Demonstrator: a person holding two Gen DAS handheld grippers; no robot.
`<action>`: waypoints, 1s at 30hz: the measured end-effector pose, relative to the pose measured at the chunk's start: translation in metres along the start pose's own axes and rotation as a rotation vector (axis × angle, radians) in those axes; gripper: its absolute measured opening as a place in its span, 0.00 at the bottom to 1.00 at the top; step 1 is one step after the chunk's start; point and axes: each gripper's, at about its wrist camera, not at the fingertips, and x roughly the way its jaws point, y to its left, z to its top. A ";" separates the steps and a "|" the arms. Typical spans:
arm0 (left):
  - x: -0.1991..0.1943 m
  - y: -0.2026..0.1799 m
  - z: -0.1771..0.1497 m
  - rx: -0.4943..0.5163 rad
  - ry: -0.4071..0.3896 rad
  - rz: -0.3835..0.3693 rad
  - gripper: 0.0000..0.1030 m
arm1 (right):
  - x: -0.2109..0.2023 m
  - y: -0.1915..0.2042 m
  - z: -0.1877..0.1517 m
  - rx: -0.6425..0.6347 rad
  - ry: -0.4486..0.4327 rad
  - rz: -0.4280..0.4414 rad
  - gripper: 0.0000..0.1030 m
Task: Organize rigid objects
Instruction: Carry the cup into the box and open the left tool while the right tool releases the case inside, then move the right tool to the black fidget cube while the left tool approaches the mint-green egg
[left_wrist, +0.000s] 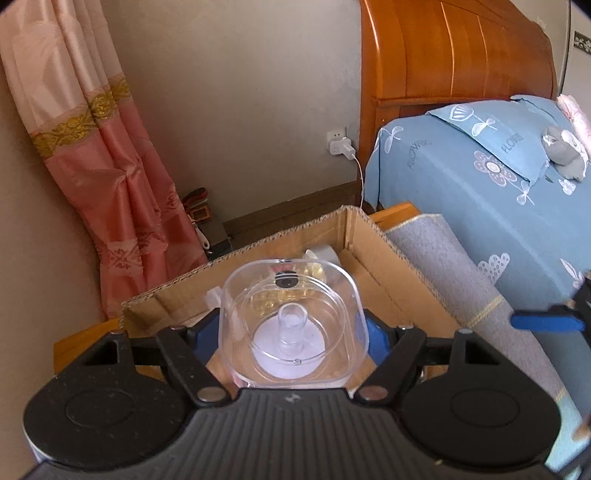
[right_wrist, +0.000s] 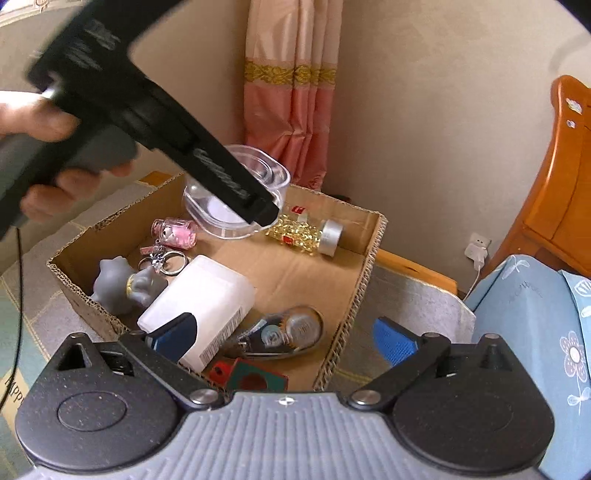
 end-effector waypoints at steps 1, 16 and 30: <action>0.002 -0.001 0.001 -0.006 0.000 0.001 0.76 | -0.003 -0.001 -0.001 0.004 -0.002 -0.003 1.00; -0.048 -0.016 -0.016 0.009 -0.012 0.045 0.92 | -0.041 0.005 -0.017 0.061 -0.023 0.001 1.00; -0.111 -0.031 -0.068 0.002 -0.030 0.057 0.94 | -0.085 0.032 -0.046 0.194 -0.042 -0.007 1.00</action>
